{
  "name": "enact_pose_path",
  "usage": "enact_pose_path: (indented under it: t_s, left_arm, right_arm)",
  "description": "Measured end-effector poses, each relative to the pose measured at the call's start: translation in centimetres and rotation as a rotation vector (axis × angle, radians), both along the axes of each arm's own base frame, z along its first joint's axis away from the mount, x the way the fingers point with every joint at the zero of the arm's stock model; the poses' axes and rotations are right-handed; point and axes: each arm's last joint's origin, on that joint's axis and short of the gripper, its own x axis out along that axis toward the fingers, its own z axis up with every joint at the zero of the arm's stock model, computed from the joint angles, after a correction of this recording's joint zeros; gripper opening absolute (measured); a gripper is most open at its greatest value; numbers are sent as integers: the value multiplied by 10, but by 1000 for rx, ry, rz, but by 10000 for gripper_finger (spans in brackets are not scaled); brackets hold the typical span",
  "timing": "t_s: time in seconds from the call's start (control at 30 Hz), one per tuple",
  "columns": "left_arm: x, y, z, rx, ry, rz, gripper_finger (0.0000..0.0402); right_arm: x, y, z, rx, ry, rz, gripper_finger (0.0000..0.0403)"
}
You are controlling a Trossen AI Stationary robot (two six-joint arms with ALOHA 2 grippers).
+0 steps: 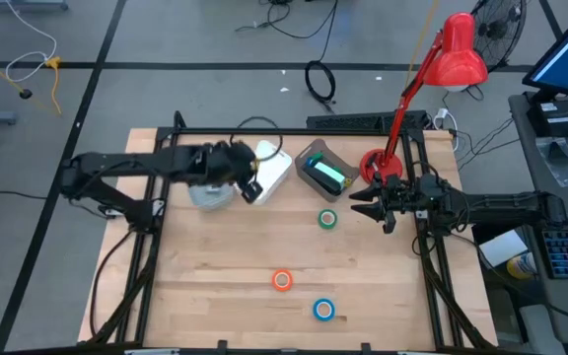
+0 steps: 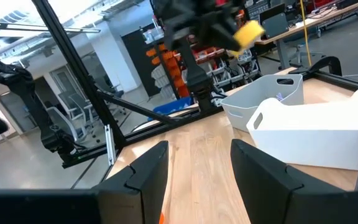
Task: Pick and place Stapler, Stapler remover, tape
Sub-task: Put the yellow tape into the white bin
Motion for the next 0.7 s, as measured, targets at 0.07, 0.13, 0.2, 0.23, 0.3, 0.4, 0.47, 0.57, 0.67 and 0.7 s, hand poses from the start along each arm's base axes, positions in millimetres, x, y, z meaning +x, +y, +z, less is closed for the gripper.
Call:
enact_pose_path:
  t_s: [0.07,0.13,0.2,0.23,0.3,0.4,0.47,0.57,0.67,0.7]
  left_arm:
    - [1,16,-3,-1,25,1,37]
    - [1,32,-7,-4,50,10,37]
    - [1,47,-10,-3,66,12,37]
    - [2,55,-12,-1,69,9,37]
    - [5,68,-16,-4,70,-7,37]
    - [12,87,-25,-19,58,-46,37]
    - [18,99,-34,-33,62,-65,37]
    - [24,115,-52,-74,94,-66,37]
    - [30,129,-74,-160,118,-34,37]
    - [33,132,-81,-183,124,-25,37]
  right_arm:
    - [0,0,0,0,-3,-1,167]
    - [0,0,0,-1,-5,-3,167]
    - [0,0,1,-1,-6,-6,167]
    - [0,0,1,0,-6,-9,167]
    - [0,-1,1,19,-5,-31,167]
    - [0,-2,1,32,-5,-64,167]
    - [0,-2,1,36,-6,-83,167]
    - [0,-3,0,54,-6,-109,167]
    - [0,-3,1,56,-6,-112,167]
    - [0,-3,0,56,-6,-112,167]
